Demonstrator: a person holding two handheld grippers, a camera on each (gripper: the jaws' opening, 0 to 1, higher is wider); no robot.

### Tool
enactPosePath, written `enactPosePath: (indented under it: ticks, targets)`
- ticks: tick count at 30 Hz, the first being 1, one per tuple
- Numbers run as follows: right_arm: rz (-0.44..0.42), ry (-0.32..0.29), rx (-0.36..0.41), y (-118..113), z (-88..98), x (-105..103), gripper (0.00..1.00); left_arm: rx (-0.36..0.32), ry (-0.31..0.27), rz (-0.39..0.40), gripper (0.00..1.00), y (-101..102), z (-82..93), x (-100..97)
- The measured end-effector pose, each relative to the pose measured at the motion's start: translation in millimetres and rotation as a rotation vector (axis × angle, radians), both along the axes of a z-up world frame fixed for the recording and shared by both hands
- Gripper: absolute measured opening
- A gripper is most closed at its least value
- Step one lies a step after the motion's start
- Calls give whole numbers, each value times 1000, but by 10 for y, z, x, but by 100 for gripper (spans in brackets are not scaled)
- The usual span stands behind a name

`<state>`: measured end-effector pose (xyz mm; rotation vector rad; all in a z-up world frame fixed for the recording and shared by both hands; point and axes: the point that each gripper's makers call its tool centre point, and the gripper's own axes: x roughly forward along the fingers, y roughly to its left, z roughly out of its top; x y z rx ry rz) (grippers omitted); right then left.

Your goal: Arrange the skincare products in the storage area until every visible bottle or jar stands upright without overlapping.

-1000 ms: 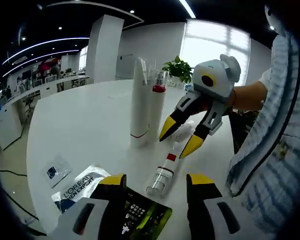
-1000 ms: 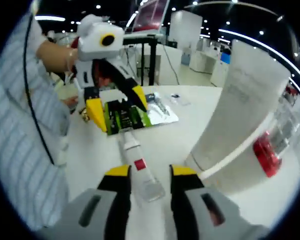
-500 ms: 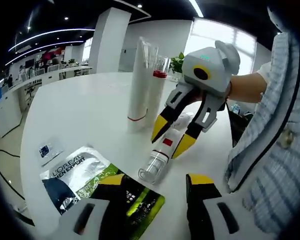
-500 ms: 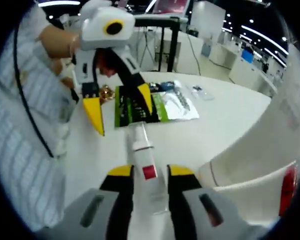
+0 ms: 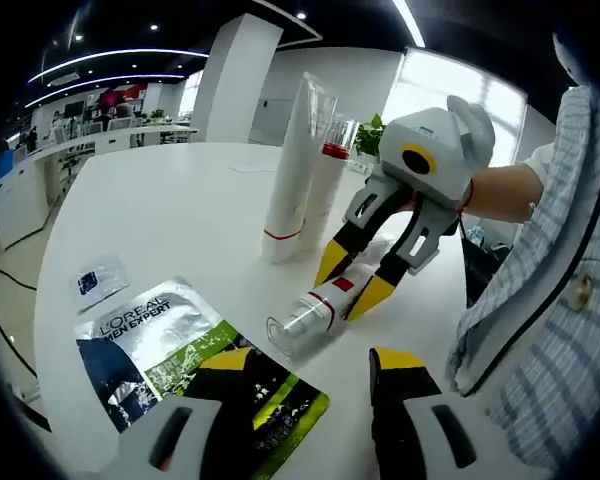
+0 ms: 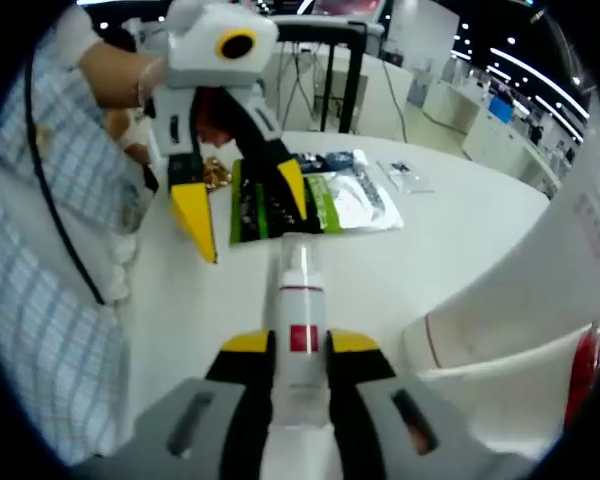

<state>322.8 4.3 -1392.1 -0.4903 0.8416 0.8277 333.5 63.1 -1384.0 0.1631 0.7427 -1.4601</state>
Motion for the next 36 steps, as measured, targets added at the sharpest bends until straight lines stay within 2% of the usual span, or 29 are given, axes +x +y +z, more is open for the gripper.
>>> enactPosePath:
  ticks: [5, 8, 10, 13, 14, 16, 18, 21, 29, 34, 36]
  targets:
    - [-65, -21, 124, 32, 114, -1, 18, -3, 11, -7, 44, -15, -5, -18]
    - [-103, -32, 171, 19, 155, 3, 18, -31, 45, -6, 41, -63, 48, -45]
    - [-134, -54, 229, 28, 221, 16, 18, -58, 68, -7, 41, -102, 106, -54]
    - [-163, -50, 288, 49, 272, 8, 19, -74, 80, -8, 38, -123, 144, -52]
    - [-173, -58, 311, 42, 285, 3, 19, -105, 92, -8, 37, -154, 211, -49]
    - [-178, -62, 307, 32, 263, -10, 19, -147, 113, -7, 36, -195, 302, -45]
    - [-198, -71, 326, 25, 274, -6, 19, -152, 131, 1, 36, -189, 342, -27]
    - [-212, -85, 353, 21, 327, -11, 19, -178, 128, 3, 36, -208, 416, -12]
    - [-222, -108, 342, 24, 324, -20, 18, -267, 136, -22, 33, -320, 685, -79]
    - [-236, -144, 336, 25, 338, -19, 18, -309, 120, -54, 32, -393, 818, -136]
    - [-250, -161, 352, 23, 356, -8, 18, -339, 133, -67, 32, -433, 891, -173]
